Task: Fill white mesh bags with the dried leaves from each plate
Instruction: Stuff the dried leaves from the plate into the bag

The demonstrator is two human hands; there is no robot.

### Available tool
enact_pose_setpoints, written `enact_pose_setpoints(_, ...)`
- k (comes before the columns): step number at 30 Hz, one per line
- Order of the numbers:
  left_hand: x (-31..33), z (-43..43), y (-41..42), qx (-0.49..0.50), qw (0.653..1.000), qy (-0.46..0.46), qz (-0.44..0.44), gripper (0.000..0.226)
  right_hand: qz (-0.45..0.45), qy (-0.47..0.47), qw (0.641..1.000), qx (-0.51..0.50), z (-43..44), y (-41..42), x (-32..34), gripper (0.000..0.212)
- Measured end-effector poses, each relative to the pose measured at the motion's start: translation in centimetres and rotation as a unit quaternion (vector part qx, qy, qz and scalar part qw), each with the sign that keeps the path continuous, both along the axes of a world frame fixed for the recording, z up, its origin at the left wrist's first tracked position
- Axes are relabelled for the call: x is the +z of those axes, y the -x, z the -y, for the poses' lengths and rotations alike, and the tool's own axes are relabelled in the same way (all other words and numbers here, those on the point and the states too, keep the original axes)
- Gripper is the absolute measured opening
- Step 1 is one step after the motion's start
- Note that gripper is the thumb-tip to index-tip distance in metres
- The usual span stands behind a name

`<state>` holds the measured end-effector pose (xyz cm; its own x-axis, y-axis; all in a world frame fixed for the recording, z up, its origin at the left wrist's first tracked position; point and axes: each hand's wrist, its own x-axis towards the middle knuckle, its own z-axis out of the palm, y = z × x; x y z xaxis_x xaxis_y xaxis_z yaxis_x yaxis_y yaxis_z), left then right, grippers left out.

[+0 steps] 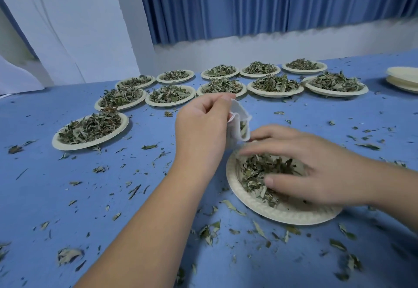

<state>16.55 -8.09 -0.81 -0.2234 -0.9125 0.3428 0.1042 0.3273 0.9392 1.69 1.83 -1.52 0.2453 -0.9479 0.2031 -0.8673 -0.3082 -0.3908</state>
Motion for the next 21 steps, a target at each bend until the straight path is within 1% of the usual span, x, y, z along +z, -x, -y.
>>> enact_pose_setpoints(3,-0.1,0.2,-0.1,0.007,1.000,0.015,-0.002,0.023,-0.068,-0.035,0.996,0.041,0.0,-0.2,-0.5,0.050)
enact_pose_setpoints(7,0.1,0.5,-0.4,0.041,0.999,0.014,-0.027,0.025,-0.137,-0.054,0.988,0.047,0.1,-0.1,-0.4,0.051)
enact_pose_setpoints(10,0.1,0.8,-0.7,0.067,0.997,0.014,-0.042,0.034,-0.154,-0.072,0.985,0.031,-0.5,0.3,-0.1,0.048)
enact_pose_setpoints(13,0.2,0.8,-0.9,0.088,0.995,0.041,-0.031,0.042,-0.149,-0.100,0.984,0.012,-0.9,0.8,0.4,0.055)
enact_pose_setpoints(15,0.3,0.5,-0.7,0.087,0.994,0.045,-0.045,0.046,-0.159,-0.123,0.979,0.012,-0.9,0.7,0.7,0.060)
enact_pose_setpoints(18,0.4,-0.1,-0.4,0.069,0.994,0.047,-0.064,0.038,-0.183,-0.145,0.972,0.017,-0.5,0.0,0.8,0.060)
enact_pose_setpoints(21,0.0,0.0,-0.2,0.078,0.993,0.082,-0.029,0.027,-0.201,-0.140,0.969,0.028,-0.1,-0.6,0.6,0.057)
